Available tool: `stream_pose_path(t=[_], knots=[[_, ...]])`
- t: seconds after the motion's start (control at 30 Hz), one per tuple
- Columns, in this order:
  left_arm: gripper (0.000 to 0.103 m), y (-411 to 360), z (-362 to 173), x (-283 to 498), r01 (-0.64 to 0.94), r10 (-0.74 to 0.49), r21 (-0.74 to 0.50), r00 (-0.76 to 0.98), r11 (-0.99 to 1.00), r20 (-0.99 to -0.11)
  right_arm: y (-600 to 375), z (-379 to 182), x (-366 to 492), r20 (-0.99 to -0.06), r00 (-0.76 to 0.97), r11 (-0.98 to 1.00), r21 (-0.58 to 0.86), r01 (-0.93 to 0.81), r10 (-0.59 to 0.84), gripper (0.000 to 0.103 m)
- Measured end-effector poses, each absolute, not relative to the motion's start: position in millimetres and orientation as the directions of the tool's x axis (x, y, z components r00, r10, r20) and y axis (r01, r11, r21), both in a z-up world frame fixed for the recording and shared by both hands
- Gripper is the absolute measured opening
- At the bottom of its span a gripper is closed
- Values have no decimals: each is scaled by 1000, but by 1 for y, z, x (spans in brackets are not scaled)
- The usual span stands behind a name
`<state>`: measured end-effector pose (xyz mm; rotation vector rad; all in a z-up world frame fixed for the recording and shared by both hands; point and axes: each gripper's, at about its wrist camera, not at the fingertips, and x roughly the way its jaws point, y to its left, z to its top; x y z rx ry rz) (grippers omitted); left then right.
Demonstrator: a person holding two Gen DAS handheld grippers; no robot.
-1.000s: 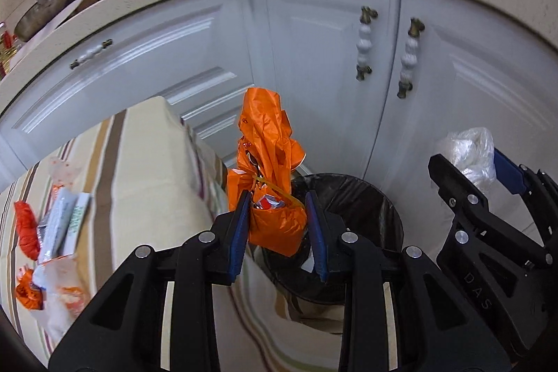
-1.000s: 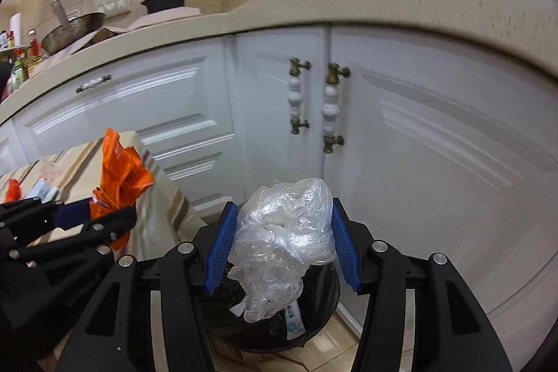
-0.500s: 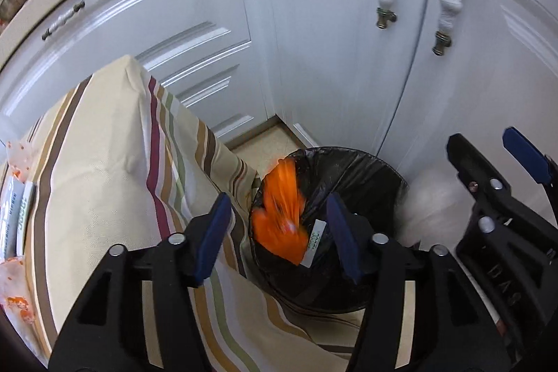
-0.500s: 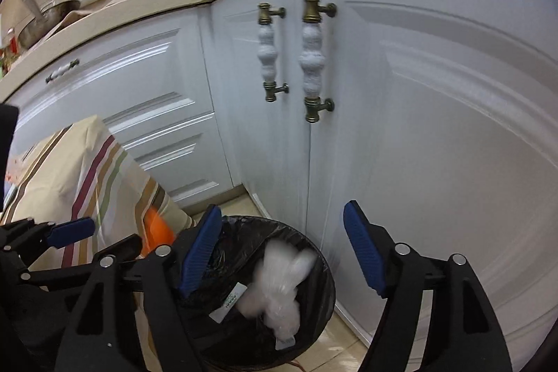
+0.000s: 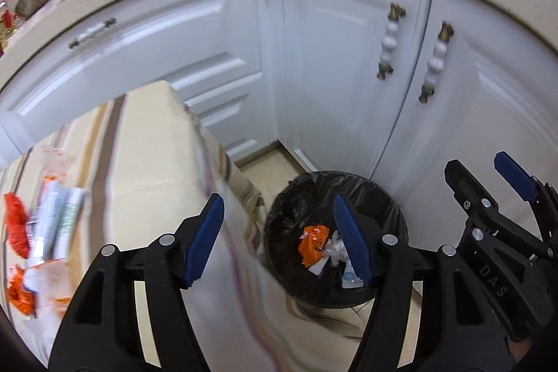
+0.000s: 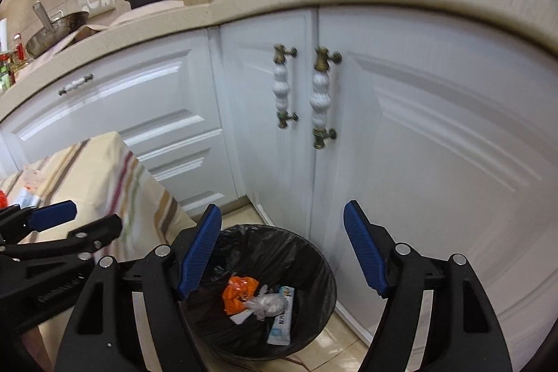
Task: Collect trash
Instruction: 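Move both open tools back over the table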
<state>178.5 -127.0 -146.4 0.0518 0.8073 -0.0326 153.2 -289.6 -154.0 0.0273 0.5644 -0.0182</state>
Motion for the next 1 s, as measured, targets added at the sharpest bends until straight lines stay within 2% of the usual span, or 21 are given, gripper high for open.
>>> stream_pose_path(t=[0.2, 0.43, 0.73, 1.0], knots=[[64, -75, -118, 140, -7, 27, 31, 729, 999, -684, -248, -132, 129, -522, 851, 999, 30, -43, 52, 71], [64, 13, -98, 86, -148, 153, 64, 739, 987, -656, -176, -120, 106, -516, 833, 979, 72, -190, 199, 71], [64, 125, -104, 19, -372, 339, 101, 659, 923, -672, -89, -126, 77, -533, 768, 924, 77, -375, 356, 71], [64, 195, -119, -27, -506, 425, 103, 576, 856, -698, -36, -142, 55, -585, 691, 873, 63, -483, 425, 71]])
